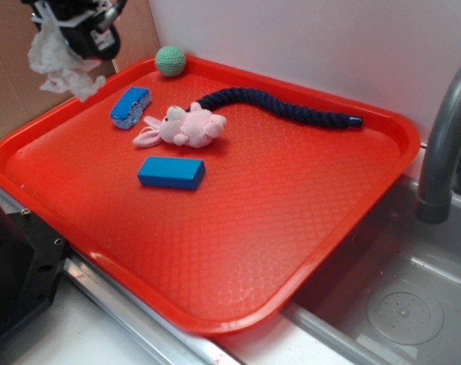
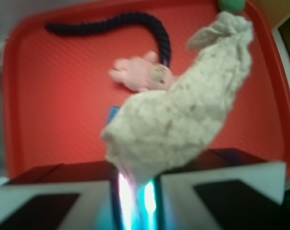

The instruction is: Grab the white paper.

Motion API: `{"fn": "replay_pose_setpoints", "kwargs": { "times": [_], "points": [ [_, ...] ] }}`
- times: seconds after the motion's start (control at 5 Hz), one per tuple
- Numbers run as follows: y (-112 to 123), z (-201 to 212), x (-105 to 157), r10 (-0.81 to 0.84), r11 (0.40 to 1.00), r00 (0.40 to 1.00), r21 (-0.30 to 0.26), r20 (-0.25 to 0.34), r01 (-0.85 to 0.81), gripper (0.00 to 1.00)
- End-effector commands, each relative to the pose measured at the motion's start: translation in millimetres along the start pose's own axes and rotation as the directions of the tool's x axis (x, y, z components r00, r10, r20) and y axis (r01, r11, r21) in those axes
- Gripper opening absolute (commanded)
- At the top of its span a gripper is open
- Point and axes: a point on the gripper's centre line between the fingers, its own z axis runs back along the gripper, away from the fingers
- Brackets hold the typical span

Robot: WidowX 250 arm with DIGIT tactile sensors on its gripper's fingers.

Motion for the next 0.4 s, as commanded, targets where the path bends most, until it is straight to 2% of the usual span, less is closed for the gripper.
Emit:
{"fn": "replay_pose_setpoints", "kwargs": {
  "times": [0.0,0.2],
  "points": [
    [-29.6,-6.9,3.0,0.102,0.987,0.994,0.124,0.037,-0.105,0.0],
    [-28.1,-8.1,6.9,0.122,0.985,0.991,0.115,0.048,-0.127,0.0]
  ]
}}
